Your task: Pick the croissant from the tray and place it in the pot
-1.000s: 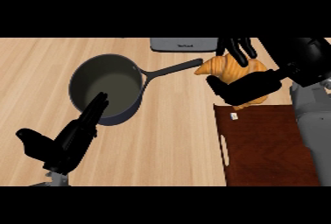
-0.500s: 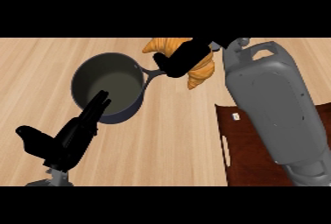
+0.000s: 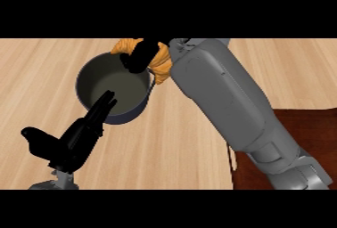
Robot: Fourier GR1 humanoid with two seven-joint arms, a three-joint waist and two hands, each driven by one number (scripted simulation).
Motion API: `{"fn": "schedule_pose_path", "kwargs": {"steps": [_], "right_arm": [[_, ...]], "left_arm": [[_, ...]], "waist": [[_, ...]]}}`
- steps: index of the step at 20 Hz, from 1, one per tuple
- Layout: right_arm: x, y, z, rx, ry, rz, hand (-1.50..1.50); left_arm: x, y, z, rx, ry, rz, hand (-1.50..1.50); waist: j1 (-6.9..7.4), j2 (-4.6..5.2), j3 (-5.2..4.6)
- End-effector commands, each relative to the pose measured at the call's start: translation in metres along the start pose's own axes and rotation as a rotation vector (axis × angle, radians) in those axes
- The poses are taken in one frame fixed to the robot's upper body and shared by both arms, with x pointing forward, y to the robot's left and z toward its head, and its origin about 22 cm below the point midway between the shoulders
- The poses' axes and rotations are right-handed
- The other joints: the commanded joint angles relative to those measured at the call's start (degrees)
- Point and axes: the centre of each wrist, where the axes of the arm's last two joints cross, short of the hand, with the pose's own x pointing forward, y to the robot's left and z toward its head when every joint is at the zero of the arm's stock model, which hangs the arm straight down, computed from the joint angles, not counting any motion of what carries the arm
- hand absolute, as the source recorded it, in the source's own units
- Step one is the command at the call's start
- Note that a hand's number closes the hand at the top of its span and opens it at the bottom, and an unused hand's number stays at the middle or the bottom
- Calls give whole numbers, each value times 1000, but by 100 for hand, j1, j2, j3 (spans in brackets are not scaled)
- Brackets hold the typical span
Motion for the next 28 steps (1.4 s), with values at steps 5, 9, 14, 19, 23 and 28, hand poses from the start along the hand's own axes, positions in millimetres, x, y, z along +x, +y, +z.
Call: {"fn": "schedule_pose_path", "kwargs": {"steps": [5,9,14,19,23,28], "right_arm": [[-21,43,-18,-13,-2,-66,150],[-27,56,-21,14,52,-66,150],[-53,73,-15,22,156,-169,150],[-53,68,-13,22,153,-458,-150],[-69,82,-7,-39,110,-534,-150],[-71,79,-10,-140,90,-594,-150]], "left_arm": [[-14,-10,-14,-85,100,0,0],[-25,-16,-10,-95,109,13,0],[-17,-15,-17,-128,85,2,0],[-6,-29,-26,-147,87,-10,0],[-1,-31,-26,-162,70,1,0],[-9,-21,-26,-135,92,-2,0]], "waist": [[199,98,-54],[398,133,-61],[543,185,-64],[716,213,-52],[689,209,-50],[640,218,-53]]}}
